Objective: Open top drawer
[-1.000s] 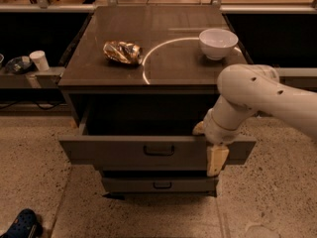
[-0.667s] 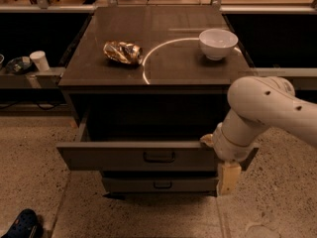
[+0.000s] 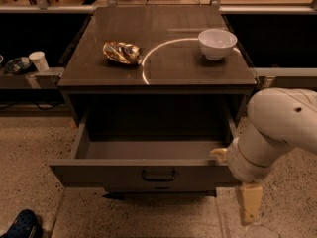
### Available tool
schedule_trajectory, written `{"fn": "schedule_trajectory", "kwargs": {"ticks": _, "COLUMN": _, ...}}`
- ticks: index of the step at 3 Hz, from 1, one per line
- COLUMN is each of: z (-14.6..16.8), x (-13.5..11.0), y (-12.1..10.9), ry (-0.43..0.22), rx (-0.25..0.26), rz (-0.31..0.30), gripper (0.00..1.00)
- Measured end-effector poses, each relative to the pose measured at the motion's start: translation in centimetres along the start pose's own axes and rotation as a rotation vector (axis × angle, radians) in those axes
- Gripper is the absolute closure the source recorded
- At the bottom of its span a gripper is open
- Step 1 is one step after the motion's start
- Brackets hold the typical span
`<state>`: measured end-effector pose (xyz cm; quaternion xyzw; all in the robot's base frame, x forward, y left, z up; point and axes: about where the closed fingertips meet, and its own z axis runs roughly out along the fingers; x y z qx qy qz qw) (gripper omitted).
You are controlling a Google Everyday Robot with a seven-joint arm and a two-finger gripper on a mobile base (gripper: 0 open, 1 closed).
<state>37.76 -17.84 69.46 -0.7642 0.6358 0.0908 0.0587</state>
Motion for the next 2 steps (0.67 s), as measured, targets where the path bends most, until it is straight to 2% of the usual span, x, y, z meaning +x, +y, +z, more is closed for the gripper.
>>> {"fn": "schedule_trajectory", "kwargs": {"ticks": 1, "z": -4.83, "x": -2.2, "y": 3.33, "ry": -0.03, "rx": 0.093, "rz": -0.007, "gripper": 0.0}}
{"fn": "schedule_trajectory", "kwargs": {"ticks": 2, "z": -4.85, "x": -2.22, "y": 3.33, "ry": -0.031, "rx": 0.094, "rz": -0.007, "gripper": 0.0}}
